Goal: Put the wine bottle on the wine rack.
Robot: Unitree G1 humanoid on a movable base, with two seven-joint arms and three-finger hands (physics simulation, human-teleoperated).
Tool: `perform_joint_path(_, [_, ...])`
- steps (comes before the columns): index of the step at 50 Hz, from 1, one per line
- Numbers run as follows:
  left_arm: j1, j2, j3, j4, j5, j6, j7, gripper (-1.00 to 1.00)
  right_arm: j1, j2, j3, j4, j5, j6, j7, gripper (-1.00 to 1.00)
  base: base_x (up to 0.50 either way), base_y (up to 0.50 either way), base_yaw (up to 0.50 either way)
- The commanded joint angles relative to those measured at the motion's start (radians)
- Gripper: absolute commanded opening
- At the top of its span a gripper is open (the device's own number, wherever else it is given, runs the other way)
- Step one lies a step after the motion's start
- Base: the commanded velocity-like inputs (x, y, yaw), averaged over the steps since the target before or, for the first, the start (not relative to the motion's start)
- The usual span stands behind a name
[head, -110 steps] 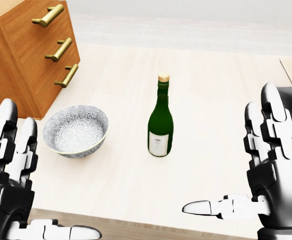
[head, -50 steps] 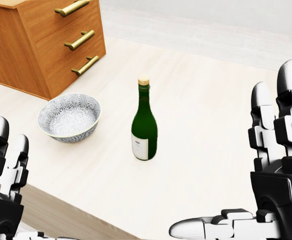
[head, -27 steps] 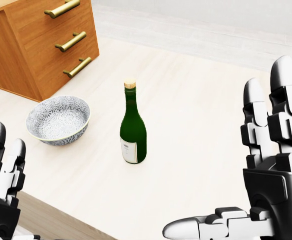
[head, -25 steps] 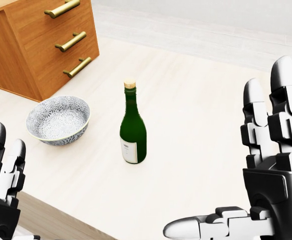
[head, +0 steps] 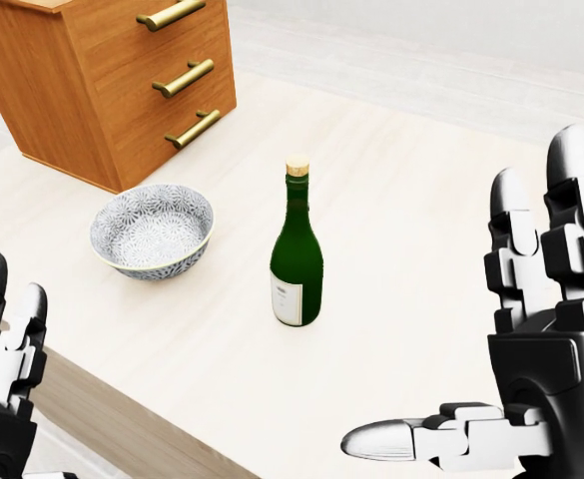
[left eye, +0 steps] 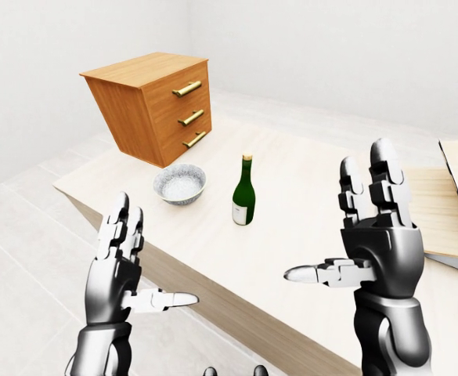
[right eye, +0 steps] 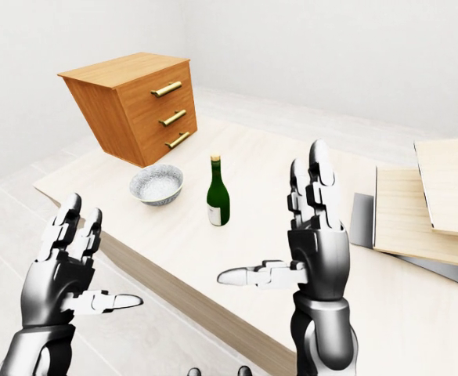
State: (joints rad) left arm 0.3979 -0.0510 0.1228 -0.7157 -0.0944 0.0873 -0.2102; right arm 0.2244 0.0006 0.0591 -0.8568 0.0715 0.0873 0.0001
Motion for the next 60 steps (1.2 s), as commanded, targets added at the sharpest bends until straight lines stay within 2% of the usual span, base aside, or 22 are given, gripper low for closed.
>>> perform_joint_path(1, [0.0,-0.002,0.015,-0.017,-0.009,0.0,-0.005,1.0,-0.013,0.006,-0.019,0.005,0.033,0.0,-0.008,1.0,0.0,0.0,0.0])
perform_joint_path(13, [0.0,-0.01,0.023,-0.027,-0.004,0.0,-0.014,1.0,-0.013,0.003,-0.005,0.012,0.039,0.0,-0.013,1.0,0.23,-0.35,0.0])
perform_joint_path(39, [0.02,-0.019,0.026,0.001,-0.004,0.0,-0.029,1.0,-0.069,0.005,0.041,0.105,0.022,0.0,-0.043,1.0,0.0,0.0,0.0])
perform_joint_path(60, [0.04,-0.03,0.061,-0.045,-0.024,0.0,-0.05,1.0,-0.251,0.056,0.013,0.368,0.038,0.0,-0.142,1.0,0.0,0.0,0.0])
